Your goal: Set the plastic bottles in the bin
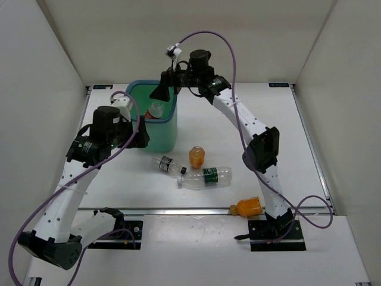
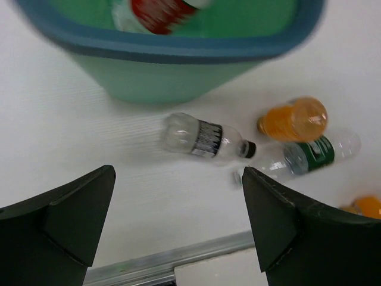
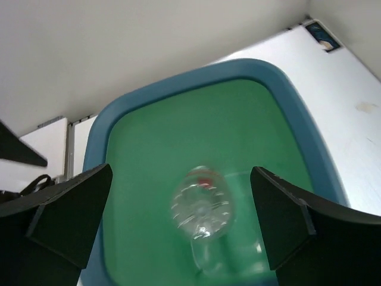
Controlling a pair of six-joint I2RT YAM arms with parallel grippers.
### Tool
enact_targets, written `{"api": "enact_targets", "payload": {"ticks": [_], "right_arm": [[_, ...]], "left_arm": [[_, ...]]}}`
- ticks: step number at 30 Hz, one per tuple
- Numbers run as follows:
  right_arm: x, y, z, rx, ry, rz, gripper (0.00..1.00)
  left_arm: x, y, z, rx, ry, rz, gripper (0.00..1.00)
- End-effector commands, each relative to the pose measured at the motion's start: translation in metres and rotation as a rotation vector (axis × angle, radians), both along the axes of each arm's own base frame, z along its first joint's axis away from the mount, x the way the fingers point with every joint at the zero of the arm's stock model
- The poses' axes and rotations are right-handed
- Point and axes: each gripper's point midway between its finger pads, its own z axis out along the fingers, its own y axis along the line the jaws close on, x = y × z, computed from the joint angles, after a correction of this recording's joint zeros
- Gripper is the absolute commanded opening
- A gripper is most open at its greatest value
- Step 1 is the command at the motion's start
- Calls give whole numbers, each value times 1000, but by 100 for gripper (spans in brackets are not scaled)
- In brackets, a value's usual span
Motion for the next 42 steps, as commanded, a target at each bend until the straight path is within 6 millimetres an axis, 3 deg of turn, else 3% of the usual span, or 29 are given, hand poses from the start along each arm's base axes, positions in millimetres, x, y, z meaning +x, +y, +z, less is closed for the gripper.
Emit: {"api": "enact_targets", "payload": {"ticks": [1,3,5,6,7,8,9,10,12,13,15,16,17,19,21,22,26,27,31,36,37,39,42], "right_arm": [[-1,-65,98,58,-150,-169,99],[-3,-94,110,25,-144,-280,99],[8,-130,87,-54,-54,-433,99],[3,-144,70,-86,7,-465,99],[7,-163,66,-91,39,-531,100],[4,-189,50,-111,82,-608,99],[-9,-202,73,-52,46,-632,100],[-9,-221,28,-87,151,-693,99],[-25,-278,2,-39,218,-808,100],[-39,-290,10,5,238,-827,99],[-55,-328,-30,-38,338,-916,100],[-64,-338,-31,-50,333,-950,99],[-69,-350,-51,-83,370,-995,99],[-84,-371,-57,-85,376,-1054,99],[-93,-375,-58,-72,378,-1050,99],[-94,-388,-59,-55,375,-1086,100],[-98,-388,-57,-28,353,-1053,100],[-98,-386,-58,-26,352,-1048,99],[-97,-379,-66,-70,339,-1030,99],[-95,-375,-68,-64,340,-1005,99],[-94,-377,-65,-60,322,-1012,97],[-95,-380,-65,-69,313,-1020,94],[-93,-388,-61,-67,301,-1046,93]], "left_arm": [[-16,-45,4,8,11,-245,98],[-24,-65,-7,16,18,-319,99],[-33,-93,-9,6,24,-414,98],[-33,-104,-15,11,46,-448,99],[-30,-113,-19,19,58,-470,99],[-32,-124,-22,31,59,-501,99],[-28,-130,-31,55,79,-506,99],[-30,-142,-34,58,79,-537,99],[-30,-170,-47,57,107,-603,98],[-25,-180,-49,72,110,-613,99],[-20,-194,-63,111,126,-612,98],[-13,-201,-67,109,127,-608,99],[-7,-204,-69,101,129,-598,99],[3,-211,-83,122,160,-573,99],[9,-216,-92,146,166,-559,99],[11,-218,-105,160,195,-569,99],[10,-227,-135,189,265,-580,98],[19,-220,-135,220,246,-543,99],[19,-230,-153,208,290,-566,99],[27,-239,-157,204,260,-559,98],[29,-240,-155,202,256,-566,93],[33,-241,-152,188,258,-565,68],[28,-237,-145,183,263,-578,49]]}}
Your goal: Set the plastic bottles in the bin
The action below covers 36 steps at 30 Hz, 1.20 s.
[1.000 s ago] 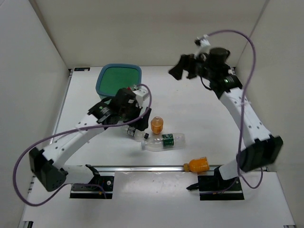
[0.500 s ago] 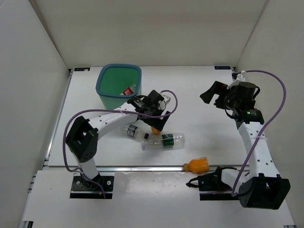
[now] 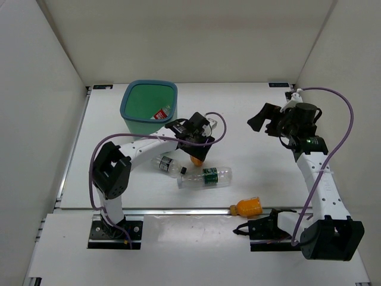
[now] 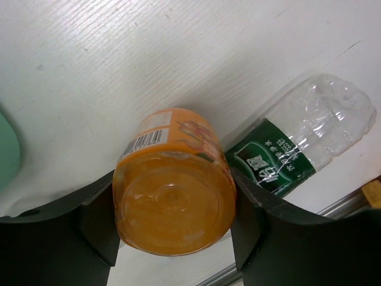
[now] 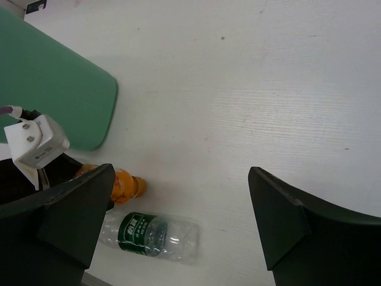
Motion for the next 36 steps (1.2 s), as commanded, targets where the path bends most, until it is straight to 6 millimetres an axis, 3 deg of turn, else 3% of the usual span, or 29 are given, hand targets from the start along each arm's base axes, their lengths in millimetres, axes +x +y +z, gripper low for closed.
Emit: {"api": "enact_targets", "payload": {"ticks": [1,4,6,7,8,9,10,11,13,15,16,20,21,23,26,29,32,35,36], "right_arm": [[6,-7,20,-23,-87,-3,92],[4,-5,19,-32,-89,37,92],[1,8,14,-57,-82,128,91],[-4,20,9,-97,-74,202,92],[-13,39,8,-127,-55,275,92],[-22,46,-3,-195,-32,337,94],[-28,63,-8,-306,-58,419,95],[-41,80,-22,-371,-23,484,95],[-59,99,-39,-490,-33,625,95],[-81,125,-52,-493,-2,792,97],[-84,128,-58,-488,23,830,98],[-98,153,-67,-418,43,998,98],[-100,156,-72,-452,43,1015,98],[-101,162,-82,-536,21,1060,97],[-110,168,-109,-636,89,1170,98],[-105,169,-125,-735,115,1188,99],[-105,172,-140,-841,102,1220,99],[-100,180,-147,-887,58,1206,99],[-97,183,-151,-899,36,1209,99]], "left_arm": [[7,-4,28,-58,-43,2,46],[2,-4,54,-78,-81,-31,48],[10,-8,101,-154,-157,-36,46],[16,-11,129,-195,-202,-27,45],[27,-4,143,-200,-248,16,45],[35,-2,177,-245,-311,41,44],[45,8,190,-256,-336,82,44],[60,24,222,-282,-414,144,44],[71,47,262,-286,-522,221,46],[92,89,281,-225,-622,374,48],[95,101,287,-213,-644,425,48],[119,170,281,-174,-652,660,47],[125,191,274,-160,-647,713,49],[133,210,253,-161,-596,767,50],[140,218,229,-118,-577,804,50],[145,211,210,-99,-522,779,56],[145,215,205,-89,-503,779,71],[142,210,213,-114,-526,752,96],[141,203,218,-140,-532,729,99]]}}
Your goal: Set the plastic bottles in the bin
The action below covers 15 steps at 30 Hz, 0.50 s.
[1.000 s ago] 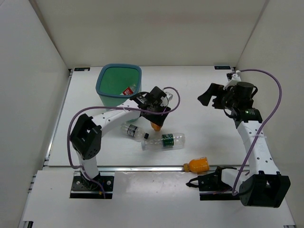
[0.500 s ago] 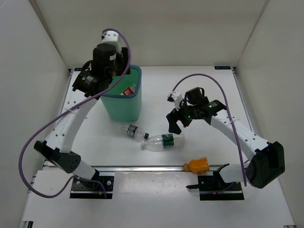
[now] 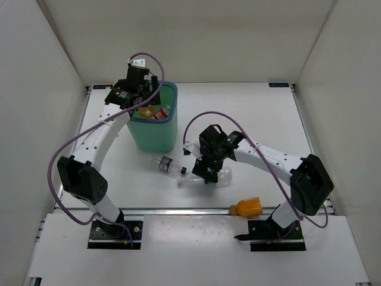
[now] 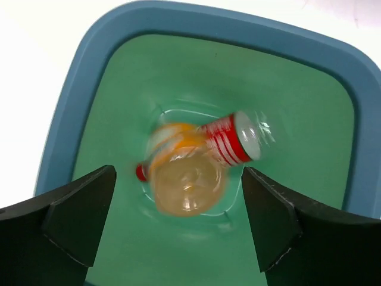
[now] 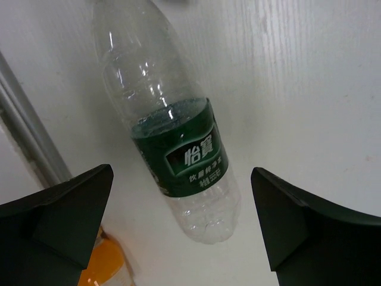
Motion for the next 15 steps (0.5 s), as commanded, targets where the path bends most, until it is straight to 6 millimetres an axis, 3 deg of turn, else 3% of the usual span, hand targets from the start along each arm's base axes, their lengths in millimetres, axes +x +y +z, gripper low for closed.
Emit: {"api": "enact_targets", "payload": {"ticks": [1,3,9,12,15], "right_arm": [[20,8,0,4,-152,34,99],[30,10,-2,15,-212,41,99],[23,24,-16,109,-179,99,99],[20,29,-29,134,-133,84,92],[14,33,-40,192,-49,51,86]], "left_arm": [[-9,-9,46,-67,-117,-48,98],[-12,-12,51,-80,-119,-79,99],[-50,-41,65,-92,-141,-207,99],[-90,-51,52,-190,-110,-312,98],[-122,-49,37,-197,-76,-344,99]]}}
